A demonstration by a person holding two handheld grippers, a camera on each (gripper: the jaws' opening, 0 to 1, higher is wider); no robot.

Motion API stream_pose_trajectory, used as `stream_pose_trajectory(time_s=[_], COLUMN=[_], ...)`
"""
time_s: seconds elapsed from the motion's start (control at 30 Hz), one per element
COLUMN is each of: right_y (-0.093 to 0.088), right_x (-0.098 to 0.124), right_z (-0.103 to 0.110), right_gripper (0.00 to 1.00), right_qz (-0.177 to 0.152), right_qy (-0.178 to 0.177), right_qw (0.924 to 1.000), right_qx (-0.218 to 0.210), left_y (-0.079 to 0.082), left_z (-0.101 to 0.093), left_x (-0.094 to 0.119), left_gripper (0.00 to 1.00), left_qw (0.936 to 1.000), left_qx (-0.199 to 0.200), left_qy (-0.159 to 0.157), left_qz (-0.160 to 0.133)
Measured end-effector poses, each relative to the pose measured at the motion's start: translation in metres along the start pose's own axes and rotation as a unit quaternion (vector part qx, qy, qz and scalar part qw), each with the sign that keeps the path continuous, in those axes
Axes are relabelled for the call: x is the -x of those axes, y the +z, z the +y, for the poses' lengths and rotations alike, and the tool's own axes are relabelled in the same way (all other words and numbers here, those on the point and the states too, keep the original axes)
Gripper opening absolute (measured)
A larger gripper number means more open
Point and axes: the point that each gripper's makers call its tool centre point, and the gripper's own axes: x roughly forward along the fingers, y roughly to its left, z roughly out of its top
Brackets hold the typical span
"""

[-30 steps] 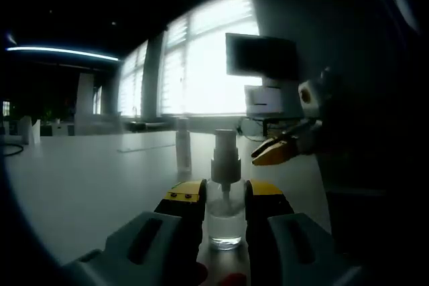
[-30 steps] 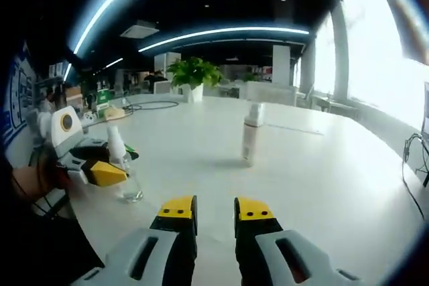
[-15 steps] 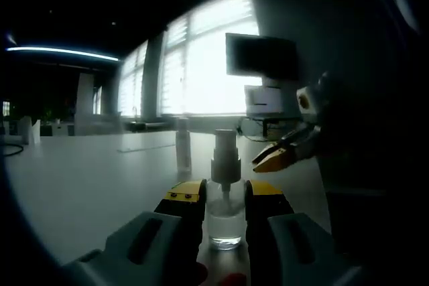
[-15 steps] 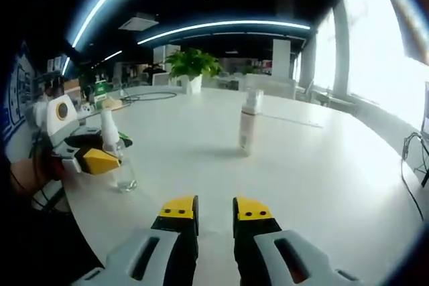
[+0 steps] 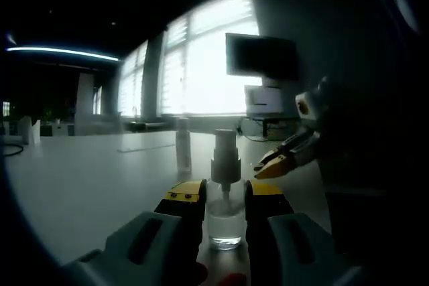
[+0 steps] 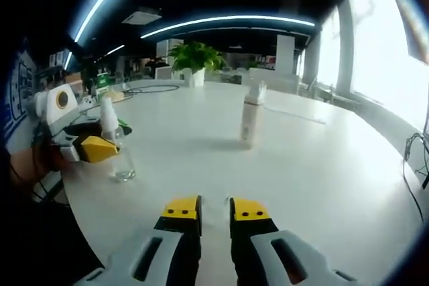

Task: Clamp pump bottle remove cover press pump head put on cover

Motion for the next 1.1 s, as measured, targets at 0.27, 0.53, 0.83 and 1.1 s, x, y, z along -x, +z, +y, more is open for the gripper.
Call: stream_pose_trajectory(time_s=[0.27, 0.53, 0.83, 1.1], right_y=[0.004, 0.01, 0.023, 0.042], right_x=[0.0, 0.002, 0.005, 0.013], right_z=[0.0, 0.0, -0.001, 0.005], right_gripper=[0.1, 0.1, 0.1, 0.1], right_qz=[-0.009, -0.019, -0.043, -0.07], right_qy=[0.0, 0.0, -0.004, -0.002], right_qw=[1.0, 0.9998, 0.9989, 0.9975], right_qx=[0.001, 0.0, -0.018, -0.011], left_y=[0.0, 0.0, 0.0, 0.0], left_z=[0.0, 0.0, 0.001, 0.0], left_x=[0.0, 0.0, 0.0, 0.0], left_gripper=[0.15, 0.15, 0.15, 0.15], left_qw=[1.0, 1.0, 1.0, 1.0], left_qx=[0.0, -0.001, 0.0, 0.0], left_qy=[0.0, 0.0, 0.0, 0.0], left_qz=[0.0, 0.0, 0.0, 0.0])
